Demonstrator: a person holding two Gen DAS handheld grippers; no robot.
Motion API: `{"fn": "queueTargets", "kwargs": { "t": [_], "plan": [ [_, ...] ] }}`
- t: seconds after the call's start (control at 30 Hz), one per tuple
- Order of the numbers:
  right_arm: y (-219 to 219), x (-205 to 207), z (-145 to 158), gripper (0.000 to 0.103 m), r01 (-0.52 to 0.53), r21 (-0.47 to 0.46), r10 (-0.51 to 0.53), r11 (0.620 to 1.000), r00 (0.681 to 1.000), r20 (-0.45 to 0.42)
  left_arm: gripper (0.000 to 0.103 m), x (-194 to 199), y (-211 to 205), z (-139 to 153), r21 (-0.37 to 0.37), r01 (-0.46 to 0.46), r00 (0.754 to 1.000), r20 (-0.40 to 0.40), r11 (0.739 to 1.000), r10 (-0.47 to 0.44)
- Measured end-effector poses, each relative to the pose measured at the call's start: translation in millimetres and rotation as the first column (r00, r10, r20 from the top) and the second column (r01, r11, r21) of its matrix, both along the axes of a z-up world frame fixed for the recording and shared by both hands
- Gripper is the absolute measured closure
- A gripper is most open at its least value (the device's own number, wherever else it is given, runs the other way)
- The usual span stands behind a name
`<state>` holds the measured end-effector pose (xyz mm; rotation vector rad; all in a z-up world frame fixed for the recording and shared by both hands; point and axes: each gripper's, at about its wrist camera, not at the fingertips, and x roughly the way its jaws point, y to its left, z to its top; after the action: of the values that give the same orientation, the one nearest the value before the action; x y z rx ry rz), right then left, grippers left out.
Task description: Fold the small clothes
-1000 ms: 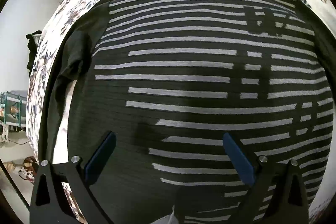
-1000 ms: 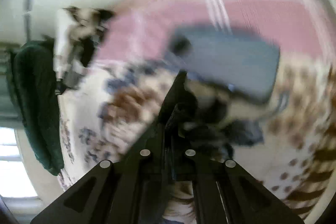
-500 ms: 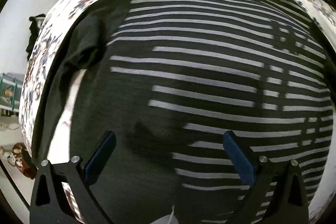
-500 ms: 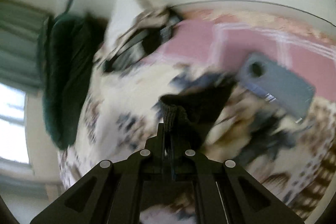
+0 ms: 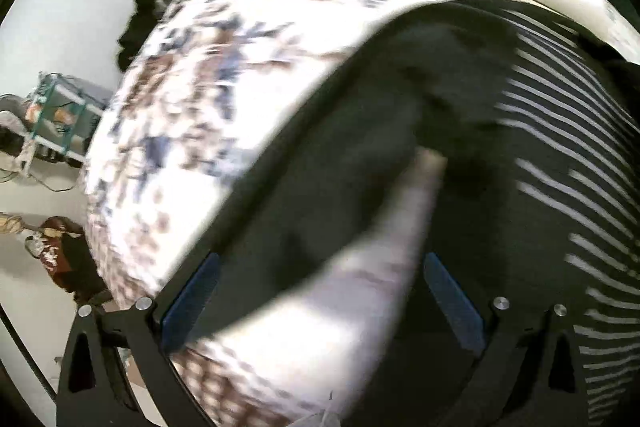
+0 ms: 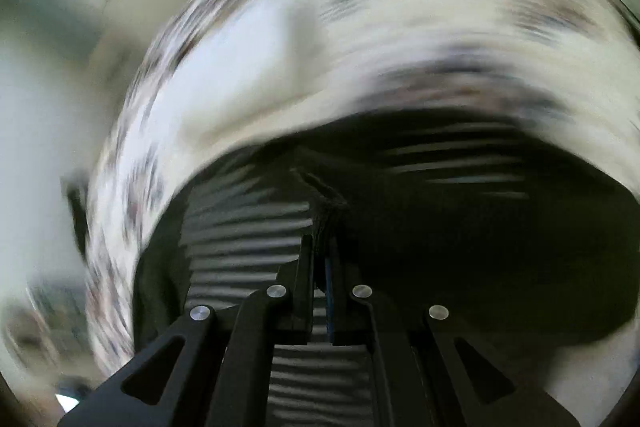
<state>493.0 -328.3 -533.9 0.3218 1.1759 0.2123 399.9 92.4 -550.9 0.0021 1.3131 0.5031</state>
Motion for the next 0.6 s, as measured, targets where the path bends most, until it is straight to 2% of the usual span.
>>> {"fn": "queueTargets", "kwargs": {
  "t": [0.07, 0.17, 0.23, 0.27, 0.33, 0.4, 0.43, 0.47, 0.53, 0.6],
  "plan": [
    [81, 7, -23, 0.099, -0.135, -0.043, 0.134, 0.99, 0.99, -0.045, 0.0, -6, 21, 2, 0.025, -0.006, 1.0, 0.003, 1.0, 0.006],
    [165, -8, -43, 0.099, -0.285, -0.11, 0.279, 0.952, 0.958, -0.067, 0.0, -9, 44, 3, 0.03, -0.011, 1.0, 0.01, 0.999, 0.011],
    [194, -18, -56, 0.099, -0.354, -0.135, 0.342, 0.925, 0.934, -0.103, 0.0, -10, 56, 3, 0.025, -0.014, 1.0, 0.013, 1.0, 0.014],
    [208, -20, -66, 0.098, -0.377, -0.153, 0.355, 0.913, 0.922, -0.158, 0.0, -8, 59, 3, 0.016, -0.014, 1.0, 0.016, 1.0, 0.013],
    [205, -25, -73, 0.096, -0.359, -0.123, 0.331, 0.925, 0.921, -0.205, 0.0, -4, 60, 4, -0.011, -0.003, 1.0, 0.018, 1.0, 0.003],
    [179, -31, -70, 0.076, -0.29, -0.006, 0.279, 0.957, 0.925, -0.259, 0.0, 3, 54, 8, -0.035, 0.021, 0.999, 0.031, 0.999, -0.02],
    [161, -36, -66, 0.053, -0.236, 0.043, 0.238, 0.971, 0.929, -0.282, 0.0, 9, 50, 12, -0.046, 0.044, 0.998, 0.043, 0.998, -0.042],
    [135, -44, -59, 0.043, -0.165, 0.084, 0.183, 0.983, 0.94, -0.288, 0.0, 15, 46, 16, -0.06, 0.063, 0.997, 0.054, 0.996, -0.06],
    [87, -62, -48, 0.043, -0.037, 0.117, 0.071, 0.992, 0.952, -0.298, 0.0, 25, 43, 19, -0.097, 0.072, 0.996, 0.063, 0.993, -0.066],
    [28, -90, -43, 0.043, 0.107, 0.107, -0.066, 0.989, 0.941, -0.332, 0.0, 32, 46, 19, -0.147, 0.048, 0.998, 0.056, 0.988, -0.04]
  ]
}}
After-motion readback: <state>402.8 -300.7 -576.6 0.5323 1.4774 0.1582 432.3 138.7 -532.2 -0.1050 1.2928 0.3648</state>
